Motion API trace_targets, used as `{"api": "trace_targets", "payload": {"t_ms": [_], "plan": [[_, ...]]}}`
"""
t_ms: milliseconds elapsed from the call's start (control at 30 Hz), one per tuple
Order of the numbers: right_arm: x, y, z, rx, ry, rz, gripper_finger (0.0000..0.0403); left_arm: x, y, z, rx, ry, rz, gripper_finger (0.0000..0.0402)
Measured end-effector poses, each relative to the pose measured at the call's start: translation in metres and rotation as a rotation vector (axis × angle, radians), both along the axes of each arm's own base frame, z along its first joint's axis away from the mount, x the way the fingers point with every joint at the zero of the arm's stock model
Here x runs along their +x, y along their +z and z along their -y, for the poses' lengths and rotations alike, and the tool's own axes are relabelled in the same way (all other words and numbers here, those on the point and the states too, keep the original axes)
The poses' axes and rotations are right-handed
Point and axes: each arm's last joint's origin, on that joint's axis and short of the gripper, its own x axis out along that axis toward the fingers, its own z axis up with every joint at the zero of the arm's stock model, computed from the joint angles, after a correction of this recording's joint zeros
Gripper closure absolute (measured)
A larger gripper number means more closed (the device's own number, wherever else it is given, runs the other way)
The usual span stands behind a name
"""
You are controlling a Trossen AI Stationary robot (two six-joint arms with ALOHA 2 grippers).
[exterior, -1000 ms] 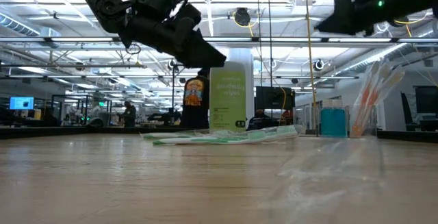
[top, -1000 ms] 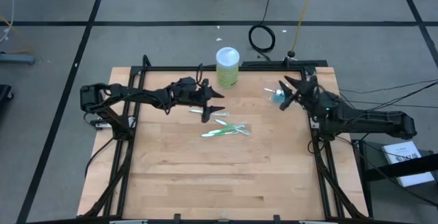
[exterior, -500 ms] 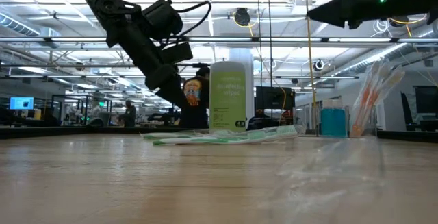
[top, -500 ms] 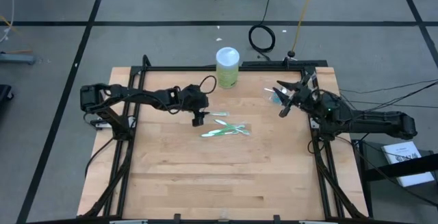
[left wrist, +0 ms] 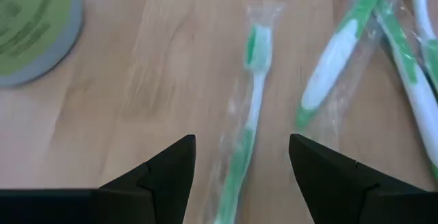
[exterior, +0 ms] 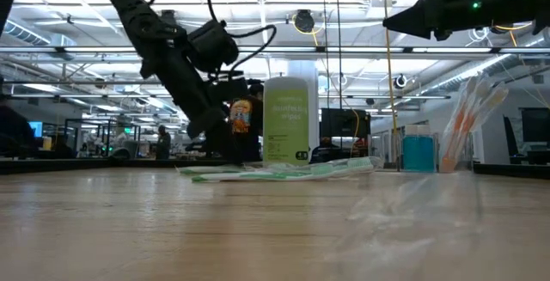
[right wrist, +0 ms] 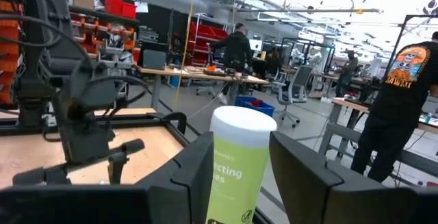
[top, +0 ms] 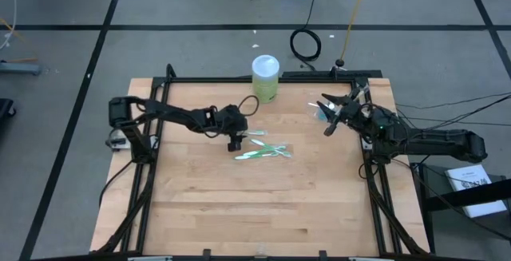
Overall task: Pick & Place toothbrushing station
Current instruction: Put the green toothbrush into the transparent organizer
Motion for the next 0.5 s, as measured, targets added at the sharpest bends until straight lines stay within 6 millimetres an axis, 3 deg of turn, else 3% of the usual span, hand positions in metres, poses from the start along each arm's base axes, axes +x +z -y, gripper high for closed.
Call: {"api": "trace_targets", "payload": {"t_ms": [167,500], "plan": [[0.0,0.0,0.0,0.001,0.0,-0.001,0.0266,0.004,-0.012,0.0,-0.012,0.011,-0.007,0.0158],[0.0,0.0,0.0,-0.002,0.0,-0.006,0.0266,-0.008,-0.02,0.001,-0.155,0.177,-0.139,0.0158]]}}
